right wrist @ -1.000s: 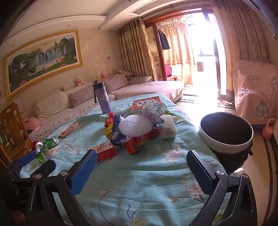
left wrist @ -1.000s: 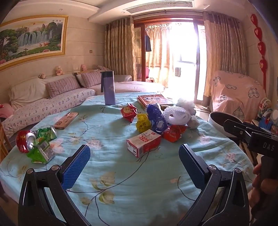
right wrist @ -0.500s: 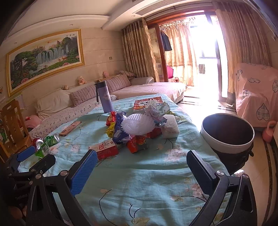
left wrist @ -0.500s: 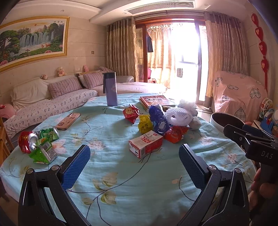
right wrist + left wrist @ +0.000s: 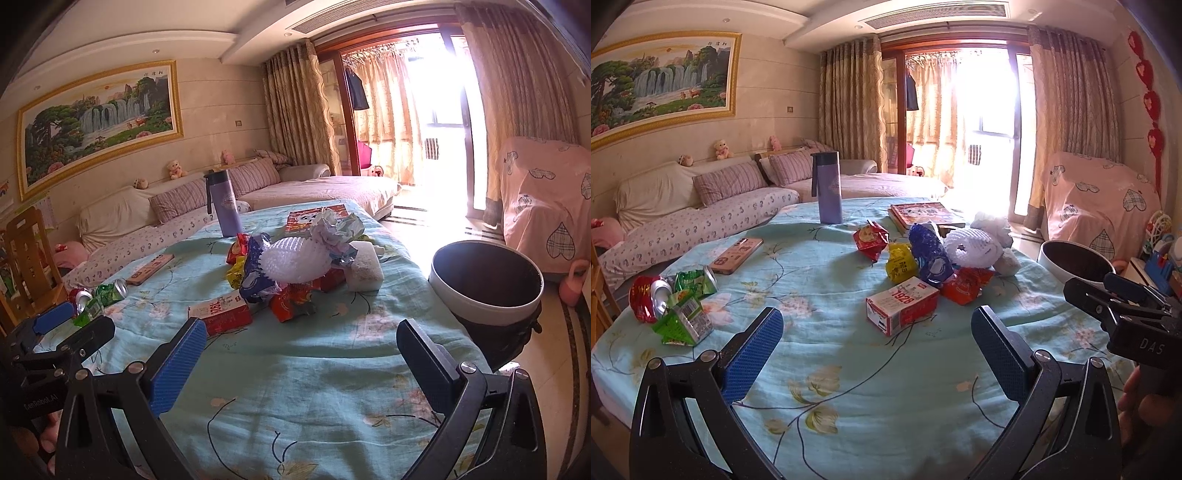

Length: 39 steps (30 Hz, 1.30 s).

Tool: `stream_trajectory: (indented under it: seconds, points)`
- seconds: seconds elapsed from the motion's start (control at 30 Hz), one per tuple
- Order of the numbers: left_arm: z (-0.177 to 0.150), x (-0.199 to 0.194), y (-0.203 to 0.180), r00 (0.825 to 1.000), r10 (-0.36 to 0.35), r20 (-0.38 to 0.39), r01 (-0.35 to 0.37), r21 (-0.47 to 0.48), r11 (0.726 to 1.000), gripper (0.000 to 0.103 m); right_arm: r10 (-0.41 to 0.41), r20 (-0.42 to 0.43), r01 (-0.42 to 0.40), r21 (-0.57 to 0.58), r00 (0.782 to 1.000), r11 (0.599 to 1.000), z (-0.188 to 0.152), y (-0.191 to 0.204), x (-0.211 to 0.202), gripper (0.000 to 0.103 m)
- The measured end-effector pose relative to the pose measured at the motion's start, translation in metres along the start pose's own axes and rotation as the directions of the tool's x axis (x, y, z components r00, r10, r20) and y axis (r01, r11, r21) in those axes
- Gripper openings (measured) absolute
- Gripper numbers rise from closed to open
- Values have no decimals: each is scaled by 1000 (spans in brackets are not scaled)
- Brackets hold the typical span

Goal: Collect trash

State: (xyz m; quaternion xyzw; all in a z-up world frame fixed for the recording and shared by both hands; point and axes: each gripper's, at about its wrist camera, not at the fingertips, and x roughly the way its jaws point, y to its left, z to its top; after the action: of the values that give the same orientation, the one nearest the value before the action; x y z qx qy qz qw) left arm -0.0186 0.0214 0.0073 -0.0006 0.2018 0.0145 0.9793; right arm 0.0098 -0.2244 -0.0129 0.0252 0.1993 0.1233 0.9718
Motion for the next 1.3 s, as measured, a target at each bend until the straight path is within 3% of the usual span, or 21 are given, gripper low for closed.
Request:
stream_trajectory:
  seconds: [1.3]
  points:
    - [-2,2,-2,1000,-12,-11,12,1,1000,103,17,16,-18,9,1000,1000,-2,-2,-4,103]
